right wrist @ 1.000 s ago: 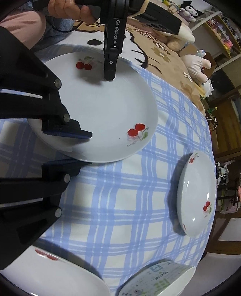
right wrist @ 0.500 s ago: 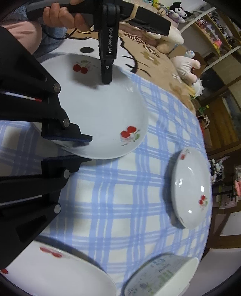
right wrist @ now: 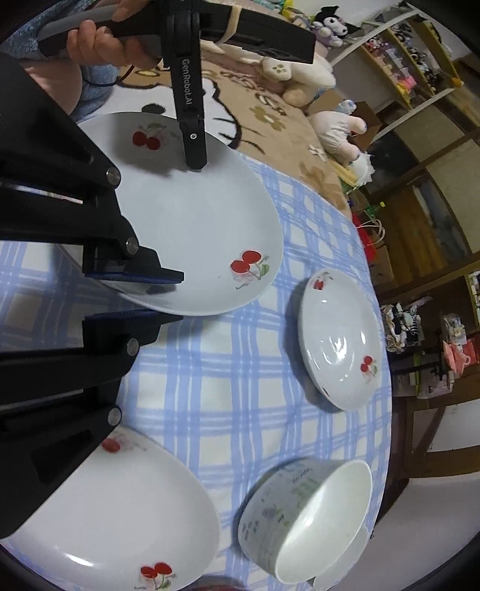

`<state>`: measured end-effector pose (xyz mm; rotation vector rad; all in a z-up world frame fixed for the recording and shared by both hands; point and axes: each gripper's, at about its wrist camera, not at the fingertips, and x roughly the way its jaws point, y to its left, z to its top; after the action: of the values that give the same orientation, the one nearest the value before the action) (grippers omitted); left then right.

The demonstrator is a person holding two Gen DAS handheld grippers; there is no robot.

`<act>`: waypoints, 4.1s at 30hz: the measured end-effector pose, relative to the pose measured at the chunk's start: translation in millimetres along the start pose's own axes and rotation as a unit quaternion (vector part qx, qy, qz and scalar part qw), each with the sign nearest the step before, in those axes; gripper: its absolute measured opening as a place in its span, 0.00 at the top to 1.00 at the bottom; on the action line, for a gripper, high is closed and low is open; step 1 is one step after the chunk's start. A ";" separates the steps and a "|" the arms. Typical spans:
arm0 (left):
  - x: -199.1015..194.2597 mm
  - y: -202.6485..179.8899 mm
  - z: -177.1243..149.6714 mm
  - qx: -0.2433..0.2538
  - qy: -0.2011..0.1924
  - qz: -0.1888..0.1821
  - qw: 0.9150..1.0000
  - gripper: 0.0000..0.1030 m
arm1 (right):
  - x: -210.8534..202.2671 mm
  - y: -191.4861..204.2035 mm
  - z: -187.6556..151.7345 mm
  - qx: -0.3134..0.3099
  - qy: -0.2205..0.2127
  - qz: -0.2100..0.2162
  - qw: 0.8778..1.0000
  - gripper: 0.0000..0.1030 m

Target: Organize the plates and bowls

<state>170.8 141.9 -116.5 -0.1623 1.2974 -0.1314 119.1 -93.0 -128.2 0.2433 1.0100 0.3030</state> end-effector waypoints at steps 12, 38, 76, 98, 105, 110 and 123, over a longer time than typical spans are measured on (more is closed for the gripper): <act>-35.3 -48.0 4.6 0.030 -0.028 -0.018 0.999 0.72 | -53.6 -20.7 3.1 0.007 -0.048 -0.008 0.999 0.87; -60.1 -215.9 -18.7 0.183 -0.057 -0.044 0.980 0.72 | -174.2 -114.3 -27.7 0.090 -0.124 -0.084 0.985 0.86; 16.9 -243.9 -54.7 0.216 -0.034 -0.052 0.974 0.72 | -139.8 -171.7 -76.9 0.139 -0.085 -0.103 0.981 0.86; 42.7 -240.5 -54.1 0.203 -0.023 -0.047 0.978 0.72 | -114.3 -179.9 -80.1 0.145 -0.053 -0.113 0.982 0.86; 47.9 -241.9 -55.4 0.209 -0.019 -0.041 0.977 0.72 | -109.9 -183.3 -81.0 0.150 -0.048 -0.113 0.981 0.86; 48.7 -243.0 -56.6 0.211 -0.021 -0.033 0.977 0.72 | -106.4 -183.8 -80.8 0.150 -0.043 -0.113 0.981 0.86; 55.8 -242.4 -58.3 0.212 -0.017 -0.030 0.977 0.72 | -98.6 -184.9 -80.9 0.150 -0.035 -0.117 0.981 0.86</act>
<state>128.0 -109.1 -137.7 0.1615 1.2039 -0.4504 25.8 -295.7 -154.0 0.4016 1.0020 -0.0742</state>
